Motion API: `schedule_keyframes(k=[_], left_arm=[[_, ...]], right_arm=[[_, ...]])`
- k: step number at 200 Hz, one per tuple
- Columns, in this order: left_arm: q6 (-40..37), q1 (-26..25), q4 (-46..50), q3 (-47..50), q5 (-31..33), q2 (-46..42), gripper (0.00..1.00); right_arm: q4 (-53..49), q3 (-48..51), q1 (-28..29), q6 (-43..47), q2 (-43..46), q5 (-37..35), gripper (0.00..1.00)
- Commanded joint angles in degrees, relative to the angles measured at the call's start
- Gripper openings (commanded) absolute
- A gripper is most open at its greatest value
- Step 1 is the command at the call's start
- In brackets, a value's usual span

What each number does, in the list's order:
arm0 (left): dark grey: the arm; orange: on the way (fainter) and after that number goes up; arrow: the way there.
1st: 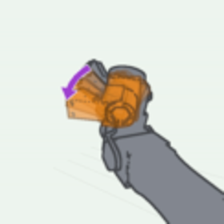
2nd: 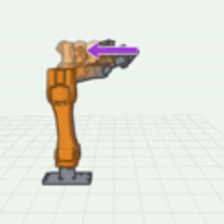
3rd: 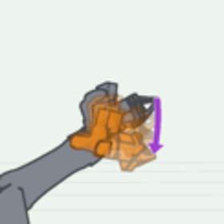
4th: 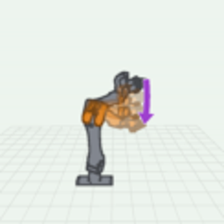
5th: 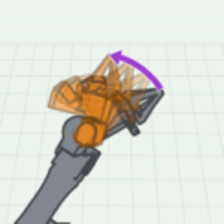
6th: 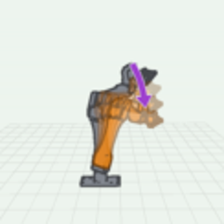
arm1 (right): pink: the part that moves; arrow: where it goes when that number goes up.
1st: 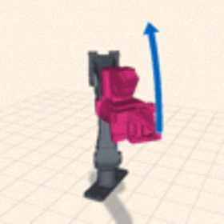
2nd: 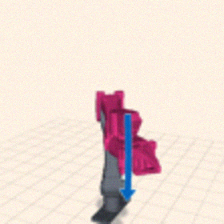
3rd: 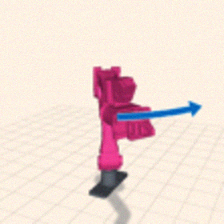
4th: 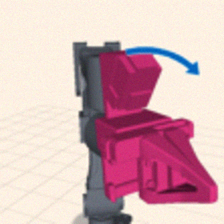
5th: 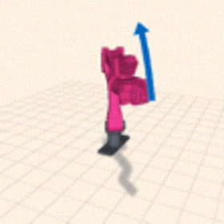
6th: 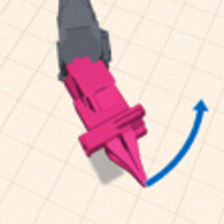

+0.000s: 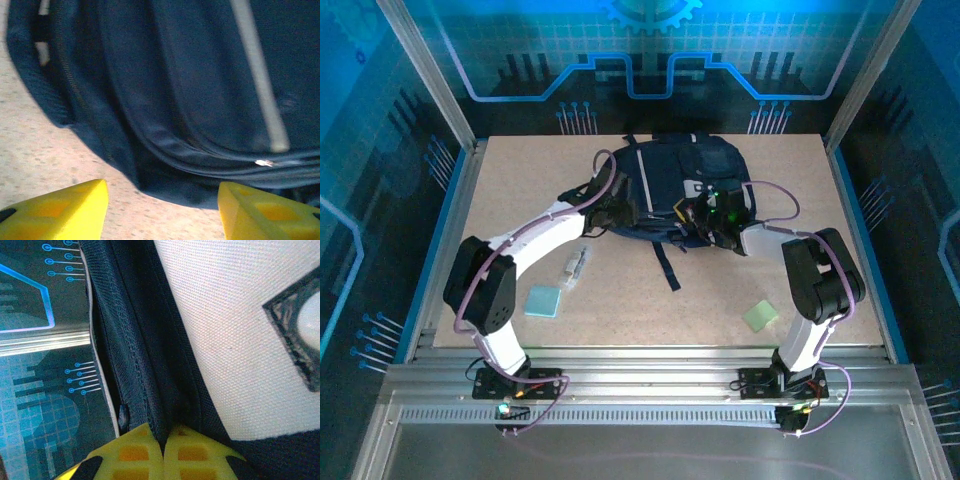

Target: Pack the student bag

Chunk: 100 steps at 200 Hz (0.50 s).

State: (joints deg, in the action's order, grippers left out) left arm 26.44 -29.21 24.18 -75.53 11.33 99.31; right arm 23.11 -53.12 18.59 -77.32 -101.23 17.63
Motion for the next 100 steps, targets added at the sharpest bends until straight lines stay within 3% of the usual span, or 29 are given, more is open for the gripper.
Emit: schedule_keyframes(k=[1, 36, 100], left_arm=[[6.76, -1.90, -8.40, 3.38, -8.19, -2.80, 0.64], [4.79, -6.79, -12.68, 1.50, -1.16, 1.11, 0.65], [2.30, -8.69, -10.78, -1.24, 6.04, 7.48, 0.67]], right_arm=[[3.12, -2.61, 0.28, 1.15, 0.27, 1.19, 0.00], [5.93, -3.57, 1.09, -2.87, -1.06, 2.68, 0.00], [8.53, -5.24, 1.35, -6.35, -2.55, 4.93, 0.00]])
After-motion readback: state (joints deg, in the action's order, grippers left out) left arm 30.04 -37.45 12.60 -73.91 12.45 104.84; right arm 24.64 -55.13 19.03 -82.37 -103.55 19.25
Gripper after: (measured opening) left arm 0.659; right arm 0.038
